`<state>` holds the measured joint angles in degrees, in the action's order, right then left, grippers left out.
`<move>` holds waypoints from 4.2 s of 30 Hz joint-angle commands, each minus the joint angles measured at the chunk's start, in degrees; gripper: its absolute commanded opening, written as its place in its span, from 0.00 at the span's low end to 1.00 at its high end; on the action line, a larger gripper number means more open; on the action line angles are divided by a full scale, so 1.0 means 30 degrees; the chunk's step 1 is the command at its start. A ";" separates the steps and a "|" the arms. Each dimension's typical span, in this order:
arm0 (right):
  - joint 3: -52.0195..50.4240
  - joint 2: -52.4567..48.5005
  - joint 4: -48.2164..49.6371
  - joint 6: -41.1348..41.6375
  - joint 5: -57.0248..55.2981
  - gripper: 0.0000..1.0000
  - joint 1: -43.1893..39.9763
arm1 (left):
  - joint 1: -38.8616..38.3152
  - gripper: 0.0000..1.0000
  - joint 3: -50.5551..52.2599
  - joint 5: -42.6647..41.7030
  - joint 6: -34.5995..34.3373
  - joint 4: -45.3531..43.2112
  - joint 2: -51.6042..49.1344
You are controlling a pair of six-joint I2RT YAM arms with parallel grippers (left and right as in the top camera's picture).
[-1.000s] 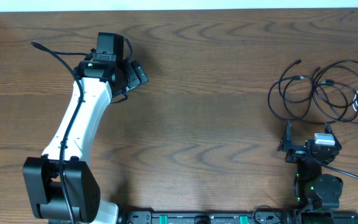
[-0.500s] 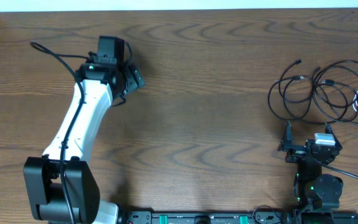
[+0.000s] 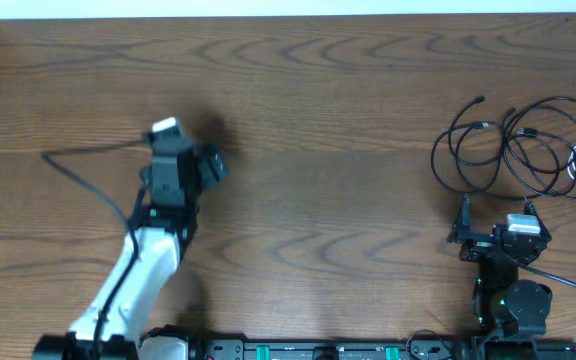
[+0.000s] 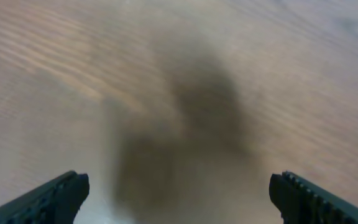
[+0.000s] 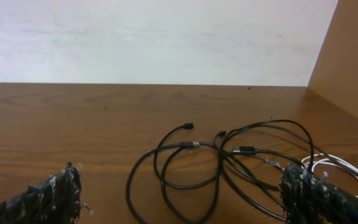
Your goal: Untangle cables
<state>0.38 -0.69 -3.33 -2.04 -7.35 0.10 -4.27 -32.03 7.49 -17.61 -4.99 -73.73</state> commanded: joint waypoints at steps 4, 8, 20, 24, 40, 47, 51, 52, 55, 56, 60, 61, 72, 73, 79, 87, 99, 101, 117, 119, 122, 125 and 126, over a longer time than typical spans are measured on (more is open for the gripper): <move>-0.0022 0.0124 -0.0051 0.0240 -0.0146 0.99 -0.0255 | 0.1071 0.98 0.4408 0.0233 0.0852 -0.3147 0.1858; -0.0022 0.0124 -0.0051 0.0240 -0.0146 0.99 -0.0255 | 0.1086 0.98 0.6237 0.0233 0.0852 -0.4568 0.2696; -0.0022 0.0124 -0.0051 0.0240 -0.0146 0.99 -0.0255 | 0.1078 0.98 0.9493 0.0226 0.0845 -0.5450 0.4860; -0.0022 0.0124 -0.0051 0.0240 -0.0146 0.99 -0.0255 | 0.1086 0.98 1.0280 0.0233 0.0780 -0.5581 0.5734; -0.0022 0.0124 -0.0058 0.0240 -0.0146 0.99 -0.0255 | 0.1078 0.98 1.0601 0.0160 0.0780 0.0889 1.2655; -0.0022 0.0124 -0.0058 0.0240 -0.0146 0.99 -0.0255 | 0.1078 0.98 1.0601 -0.0867 0.2514 0.2943 1.8673; -0.0022 0.0124 -0.0058 0.0240 -0.0146 0.99 -0.0255 | 0.1078 0.98 1.0601 -0.2011 0.3672 0.3060 2.0640; -0.0022 0.0124 -0.0058 0.0240 -0.0146 0.99 -0.0255 | 0.1078 0.98 1.0601 -0.2390 0.4277 0.3082 2.1063; -0.0022 0.0124 -0.0051 0.0240 -0.0146 0.99 -0.0255 | 0.1078 0.98 1.0601 -0.2710 0.5413 0.3075 2.2178; -0.0022 0.0124 -0.0058 0.0240 -0.0146 0.99 -0.0255 | 0.1078 0.98 1.0601 -0.2710 0.5697 0.3075 2.2411; -0.0022 0.0124 -0.0058 0.0240 -0.0146 0.99 -0.0255 | 0.1078 0.98 1.0601 -0.2652 0.6645 0.3082 2.3372; -0.0022 0.0124 -0.0051 0.0240 -0.0146 0.99 -0.0255 | 0.1078 0.98 1.0601 -0.2637 0.7162 0.3082 2.3955; -0.0022 0.0124 -0.0058 0.0240 -0.0146 0.99 -0.0255 | 0.1078 0.98 1.0601 -0.2645 0.7715 0.3060 2.4553; -0.0022 0.0124 -0.0051 0.0240 -0.0146 0.99 -0.0255 | 0.1078 0.98 1.0601 -0.2645 0.7715 0.3060 2.4553; -0.0022 0.0124 -0.0058 0.0240 -0.0146 0.99 -0.0255 | 0.1078 0.98 1.0601 -0.2645 0.7715 0.3053 2.4553; -0.0022 0.0124 -0.0051 0.0240 -0.0146 0.99 -0.0255 | 0.1078 0.98 1.0601 -0.2645 0.7715 0.3060 2.4531; -0.0022 0.0124 -0.0051 0.0240 -0.0146 0.99 -0.0255 | 0.1078 0.98 1.0601 -0.2645 0.7715 0.3060 2.4502; -0.0022 0.0124 -0.0051 0.0240 -0.0146 0.99 -0.0255 | 0.1078 0.98 1.0601 -0.2645 0.7715 0.3060 2.4502; -0.0022 0.0124 -0.0051 0.0240 -0.0146 0.99 -0.0255 | 0.1078 0.98 1.0601 -0.2645 0.7715 0.3060 2.4502; -0.0022 0.0124 -0.0051 0.0240 -0.0146 0.99 -0.0255 | 0.1078 0.98 1.0601 -0.2645 0.7715 0.3060 2.4502; -0.0022 0.0124 -0.0051 0.0240 -0.0146 0.99 -0.0255 | 0.1078 0.98 1.0601 -0.2645 0.7715 0.3060 2.4502; -0.0022 0.0124 -0.0058 0.0240 -0.0146 0.99 -0.0255 | 0.1078 0.97 1.0601 -0.2645 0.7715 0.3060 2.4502; -0.0022 0.0124 -0.0051 0.0240 -0.0146 0.99 -0.0255 | 0.1078 0.98 1.0601 -0.2645 0.7715 0.3060 2.4502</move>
<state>0.38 -0.67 -3.33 -2.04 -7.35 0.08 -1.28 -1.43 -0.14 4.78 2.11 -0.62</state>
